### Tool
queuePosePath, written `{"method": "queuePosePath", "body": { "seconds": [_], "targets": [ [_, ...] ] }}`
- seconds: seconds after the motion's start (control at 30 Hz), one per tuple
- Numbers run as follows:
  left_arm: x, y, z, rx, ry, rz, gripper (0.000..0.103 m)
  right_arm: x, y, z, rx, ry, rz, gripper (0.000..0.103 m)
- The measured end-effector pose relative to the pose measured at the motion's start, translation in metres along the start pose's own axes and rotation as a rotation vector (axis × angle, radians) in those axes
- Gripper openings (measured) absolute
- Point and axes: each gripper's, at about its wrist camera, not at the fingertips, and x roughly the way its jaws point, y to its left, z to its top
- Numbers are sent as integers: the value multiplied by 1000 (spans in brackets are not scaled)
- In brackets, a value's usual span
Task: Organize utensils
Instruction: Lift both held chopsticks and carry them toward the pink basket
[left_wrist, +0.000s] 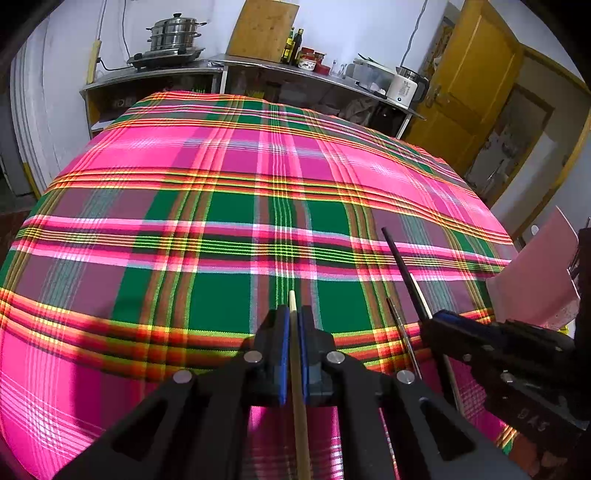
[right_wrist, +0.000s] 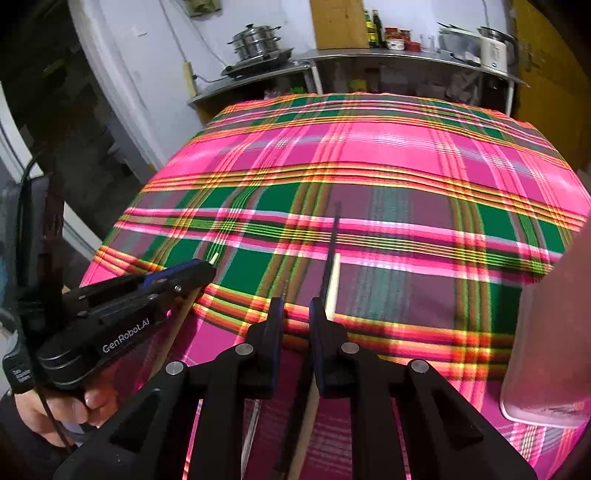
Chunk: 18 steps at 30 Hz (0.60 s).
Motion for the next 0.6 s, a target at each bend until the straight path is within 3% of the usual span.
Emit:
{"method": "queuePosePath", "body": {
  "seconds": [0.6],
  "targets": [
    [2,-4,6,37,14,11,6,15,-3,11,23,29,-58,15]
  ]
}}
